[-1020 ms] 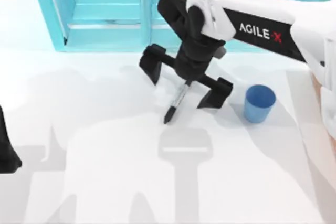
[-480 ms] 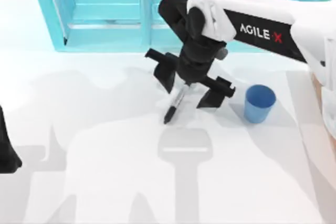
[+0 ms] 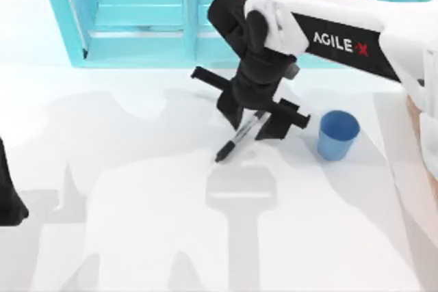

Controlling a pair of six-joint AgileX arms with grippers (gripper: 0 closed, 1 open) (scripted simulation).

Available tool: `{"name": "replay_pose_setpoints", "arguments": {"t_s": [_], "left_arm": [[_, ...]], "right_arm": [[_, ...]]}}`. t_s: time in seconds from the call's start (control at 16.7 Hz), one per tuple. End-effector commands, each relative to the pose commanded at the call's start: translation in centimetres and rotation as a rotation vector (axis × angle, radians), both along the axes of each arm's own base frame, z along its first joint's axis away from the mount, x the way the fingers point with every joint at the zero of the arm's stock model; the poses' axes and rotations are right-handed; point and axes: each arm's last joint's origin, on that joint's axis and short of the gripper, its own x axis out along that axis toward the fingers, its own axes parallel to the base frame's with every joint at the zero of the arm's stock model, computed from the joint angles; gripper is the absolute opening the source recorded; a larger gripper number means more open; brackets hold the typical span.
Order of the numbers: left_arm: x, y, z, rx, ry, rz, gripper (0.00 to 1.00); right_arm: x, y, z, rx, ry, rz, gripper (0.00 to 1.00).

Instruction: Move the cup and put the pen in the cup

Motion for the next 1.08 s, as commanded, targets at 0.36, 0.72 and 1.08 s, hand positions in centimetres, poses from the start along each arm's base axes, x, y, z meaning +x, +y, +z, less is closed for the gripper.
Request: {"name": "replay_pose_setpoints", "arguments": {"t_s": [0.36,0.72,1.08], "left_arm": [[0.0,0.0,0.0,0.000,0.000,0.000,1.00],[0.0,0.0,0.0,0.000,0.000,0.000,1.00],[0.0,0.0,0.0,0.000,0.000,0.000,1.00]], "right_arm": [[-0.9,-1.0,3.7,-0.040,-0.018,0.019,0.00],[-6.6,-0.7,10.5,-0.032,-0.031,0.017,0.00],[-10.4,-1.0,13.4,-0.036,-0.022,0.019,0.00]]}}
